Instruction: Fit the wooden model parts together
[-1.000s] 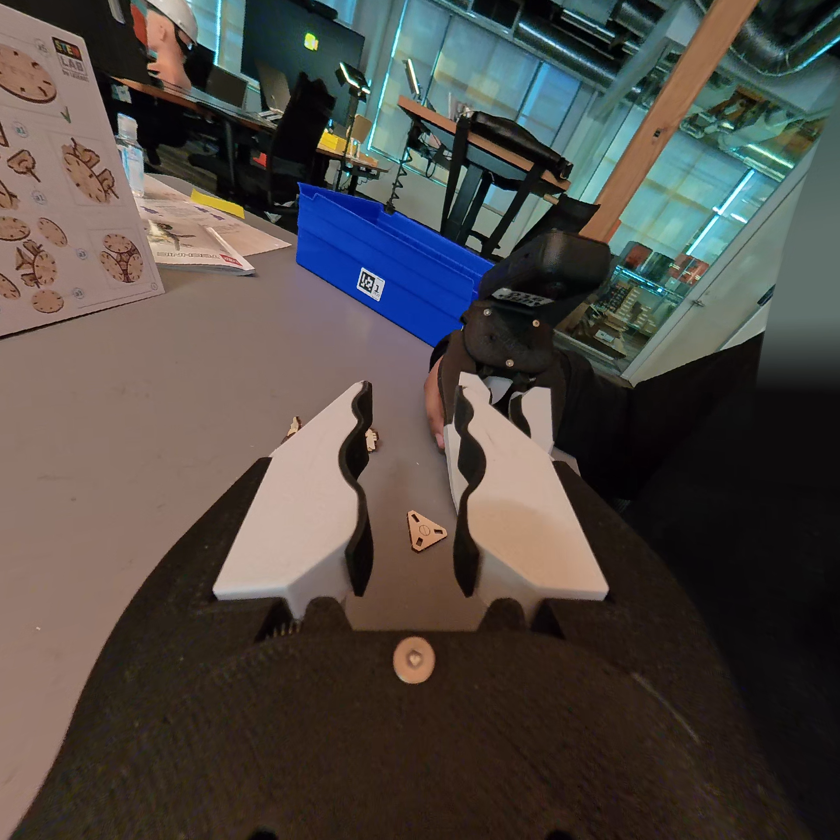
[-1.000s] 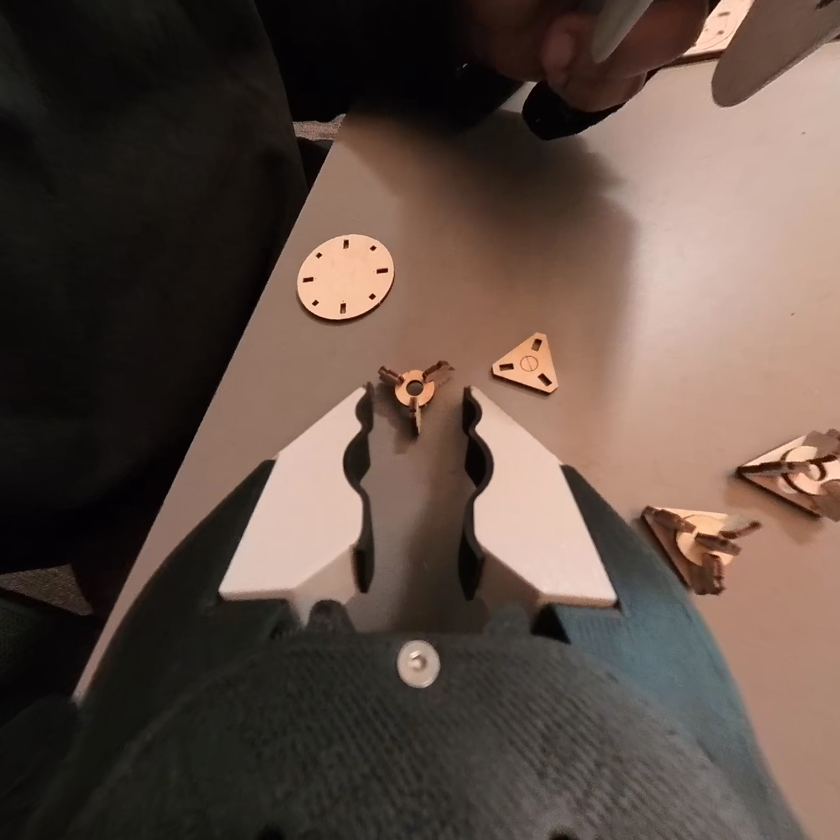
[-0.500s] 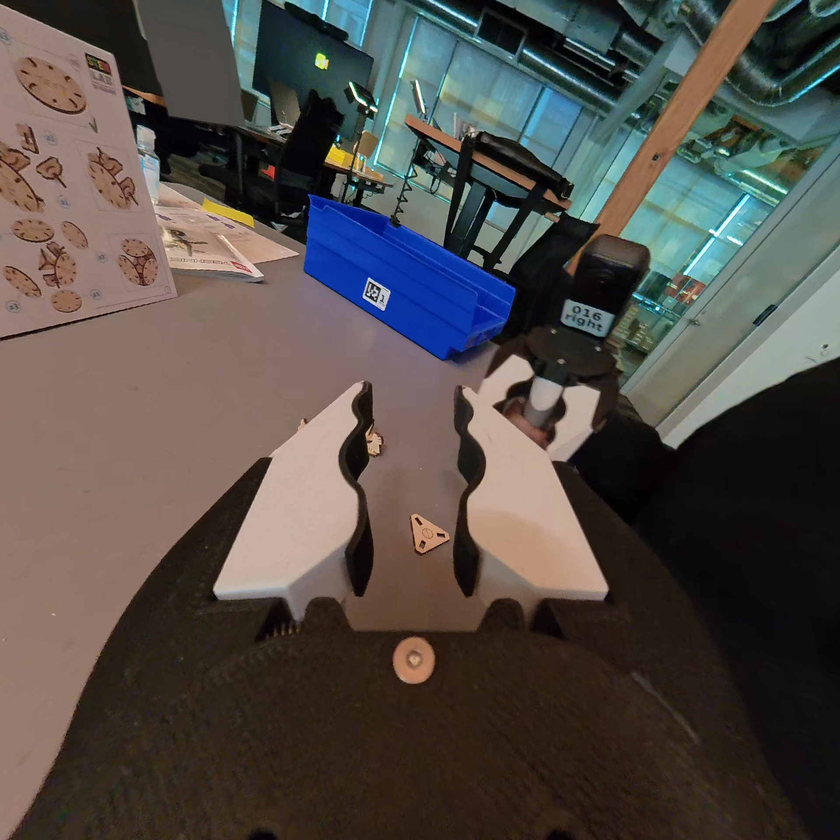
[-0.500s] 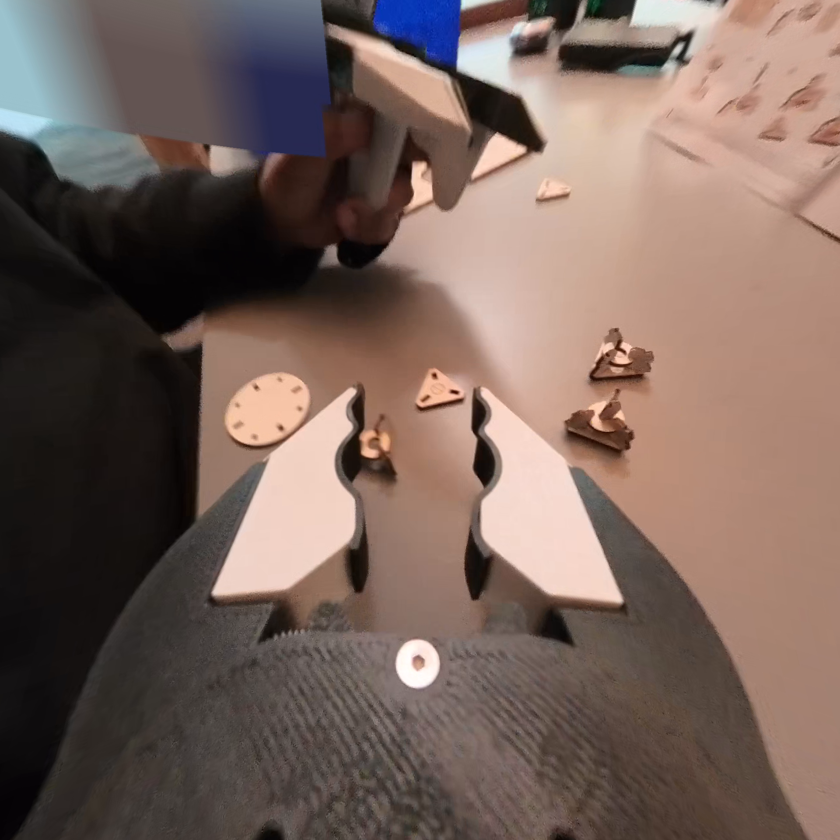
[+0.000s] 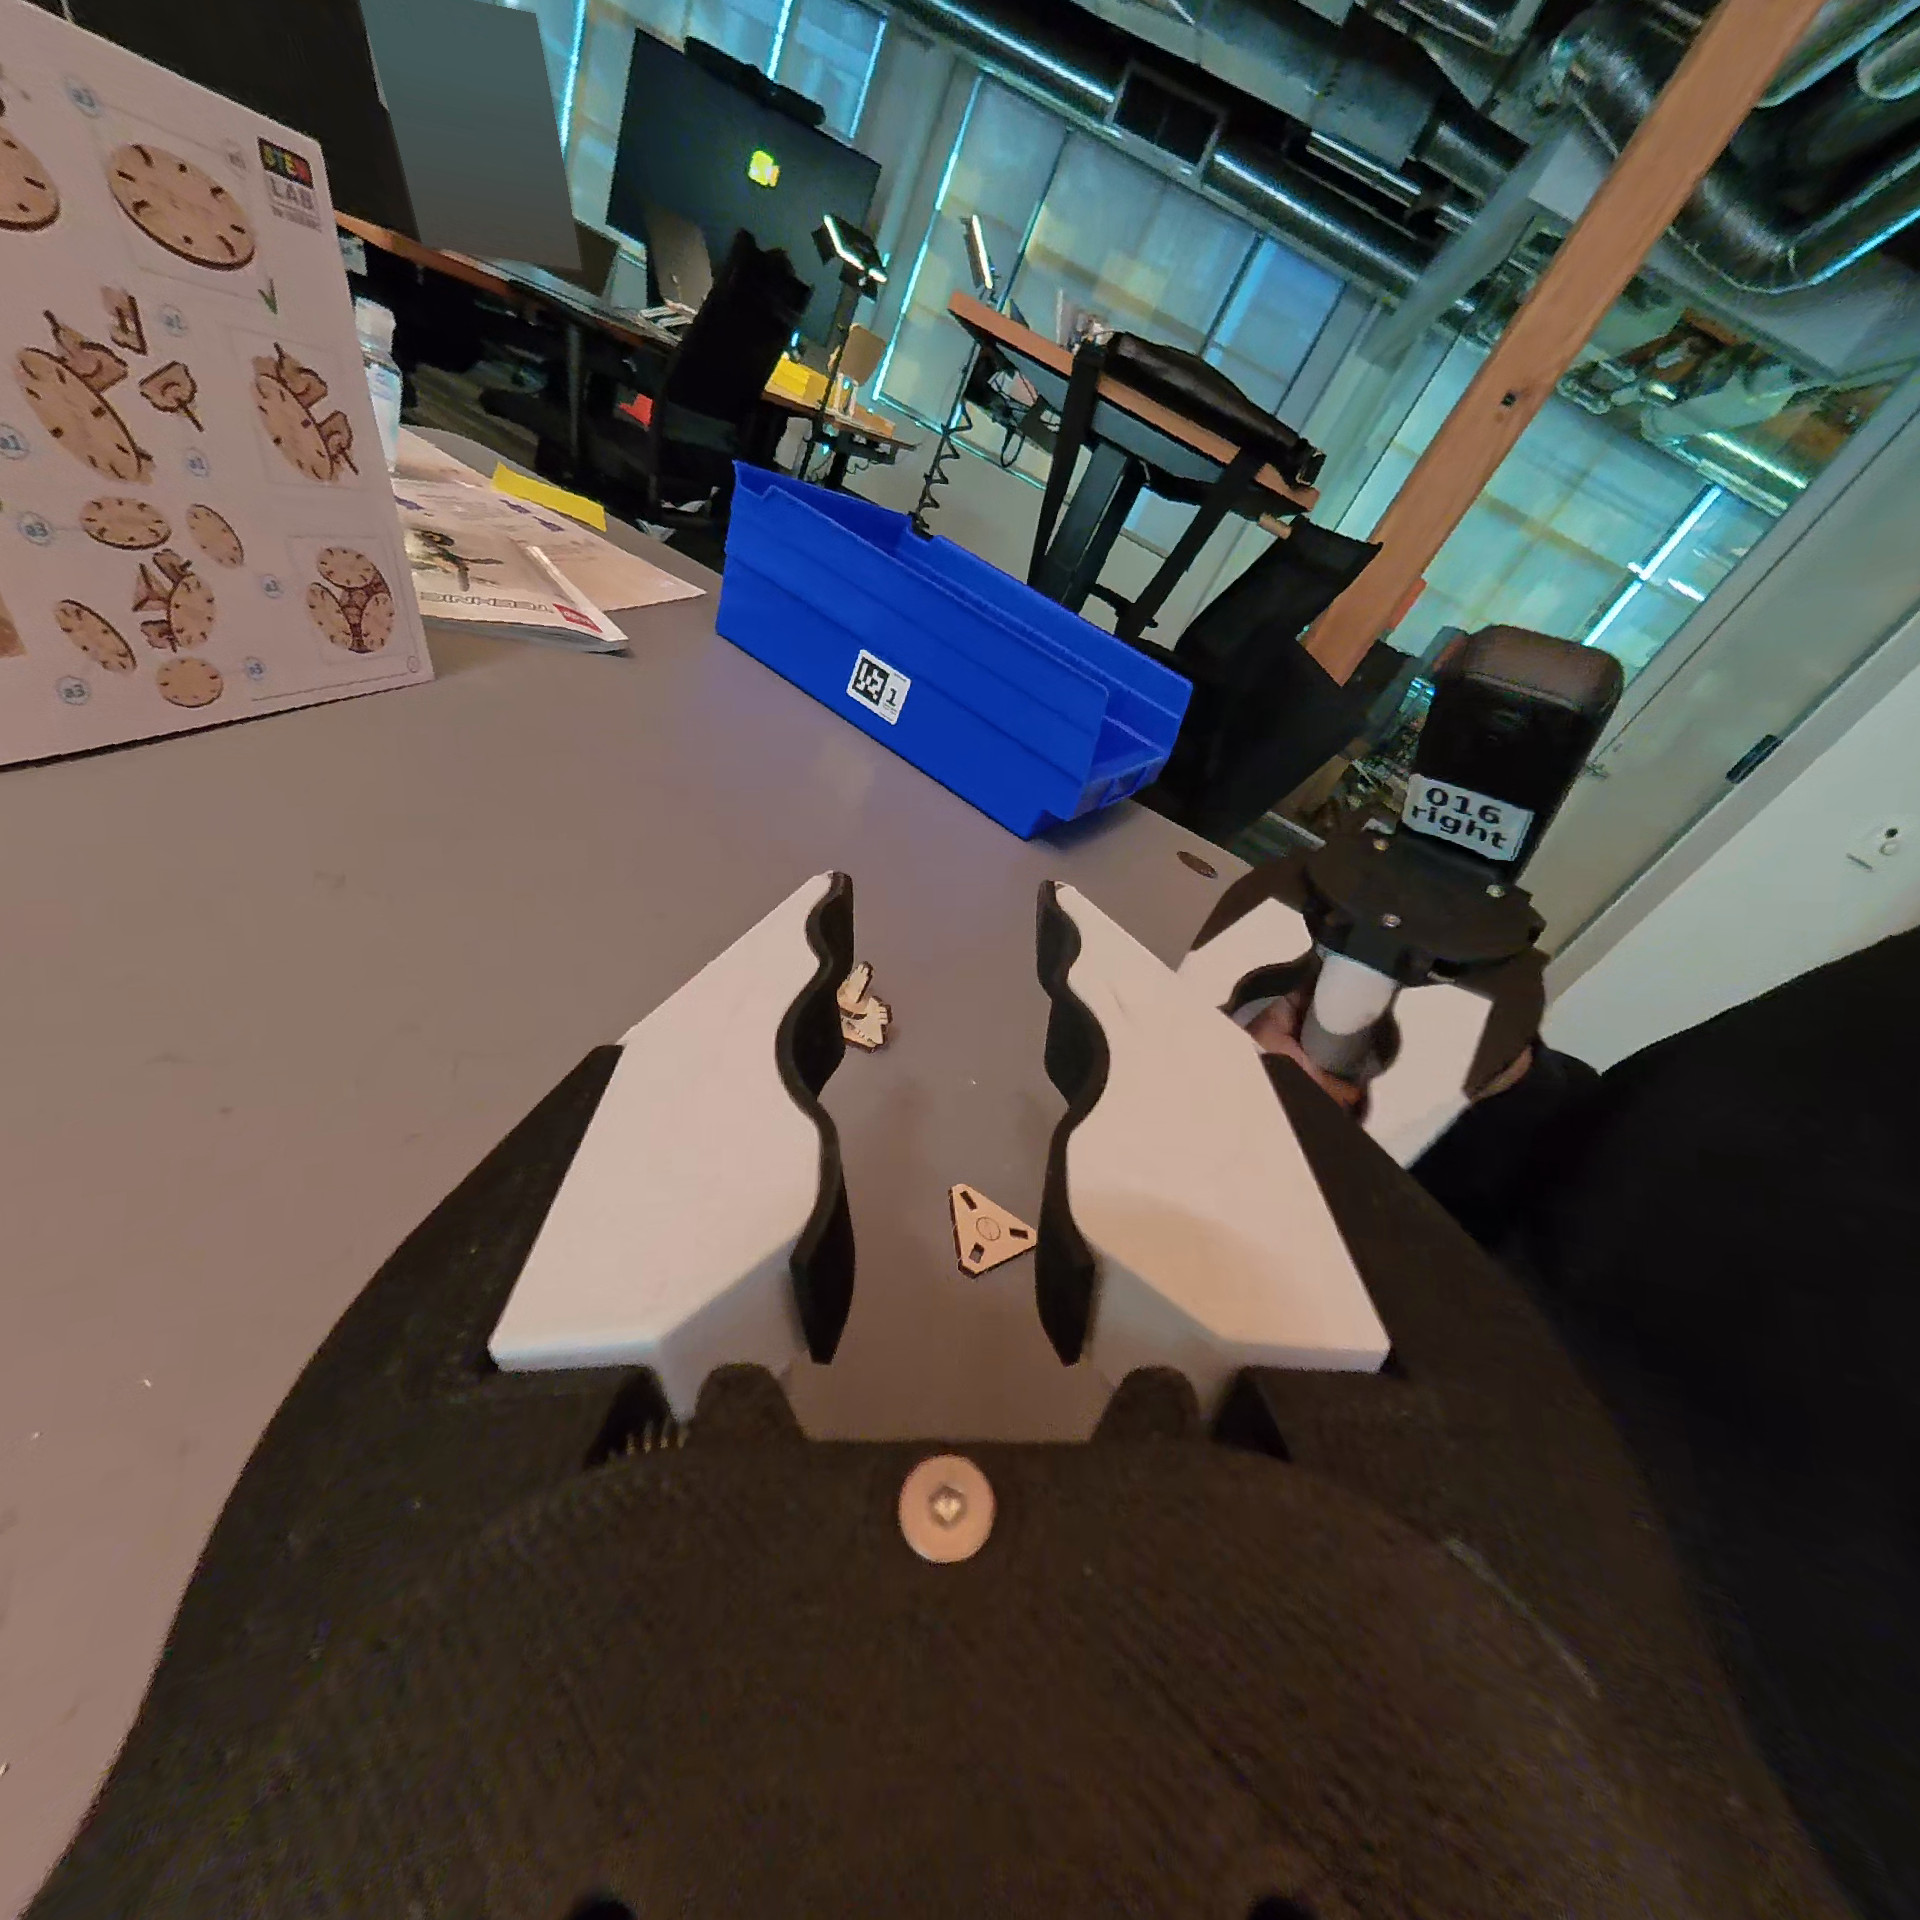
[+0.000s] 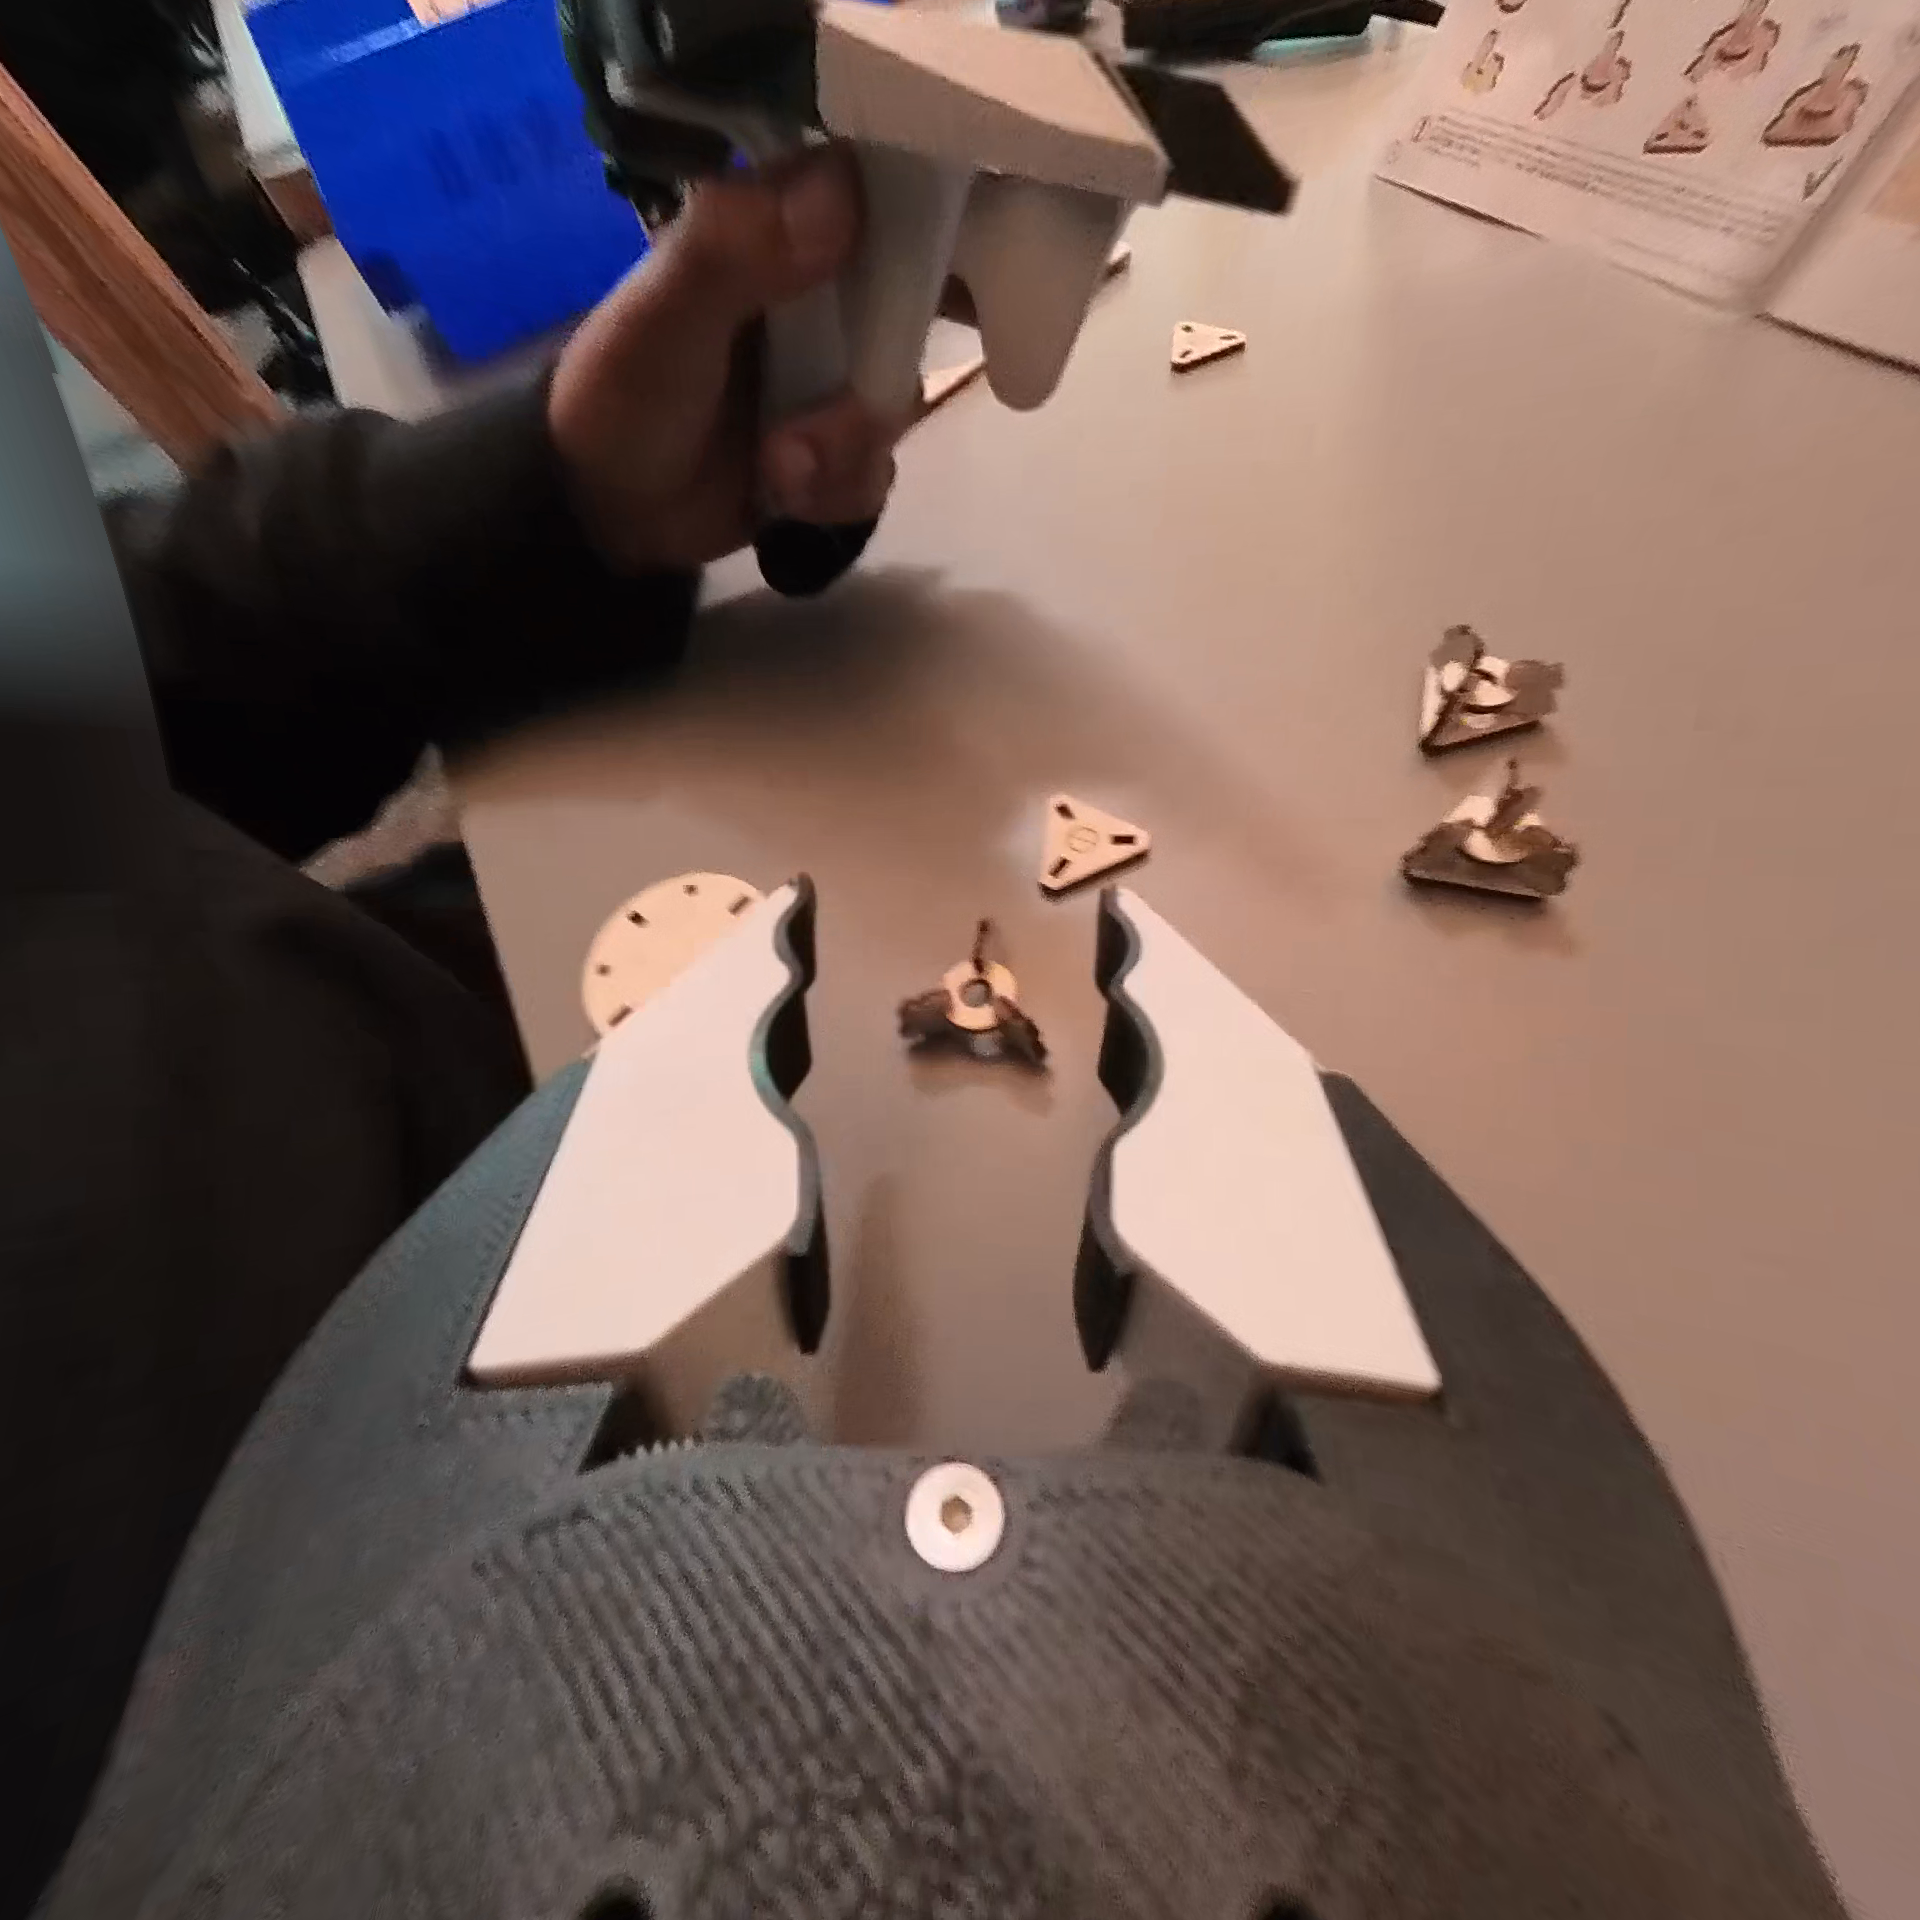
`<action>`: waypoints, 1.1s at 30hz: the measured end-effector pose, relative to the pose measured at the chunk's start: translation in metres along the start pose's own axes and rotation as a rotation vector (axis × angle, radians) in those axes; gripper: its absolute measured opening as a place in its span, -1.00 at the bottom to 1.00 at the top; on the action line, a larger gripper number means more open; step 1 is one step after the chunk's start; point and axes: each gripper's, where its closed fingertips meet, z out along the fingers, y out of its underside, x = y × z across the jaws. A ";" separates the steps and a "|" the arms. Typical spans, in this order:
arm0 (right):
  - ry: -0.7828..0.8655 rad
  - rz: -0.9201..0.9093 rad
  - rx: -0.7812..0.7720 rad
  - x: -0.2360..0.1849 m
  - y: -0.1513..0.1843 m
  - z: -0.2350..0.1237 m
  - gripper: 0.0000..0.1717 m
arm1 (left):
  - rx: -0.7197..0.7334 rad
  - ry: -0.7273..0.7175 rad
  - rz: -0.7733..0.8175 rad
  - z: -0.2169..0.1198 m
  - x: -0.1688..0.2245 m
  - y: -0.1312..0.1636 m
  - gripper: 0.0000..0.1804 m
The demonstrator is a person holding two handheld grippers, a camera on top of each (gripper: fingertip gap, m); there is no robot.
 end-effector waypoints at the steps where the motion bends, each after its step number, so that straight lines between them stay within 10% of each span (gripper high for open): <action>1: -0.016 0.015 0.001 -0.005 -0.001 0.001 -0.33 | 0.000 -0.002 0.002 0.000 0.000 0.000 -0.63; 33: 0.192 -0.114 -0.225 0.025 0.034 0.007 -0.51 | -0.020 0.004 -0.020 0.002 -0.001 0.004 -0.63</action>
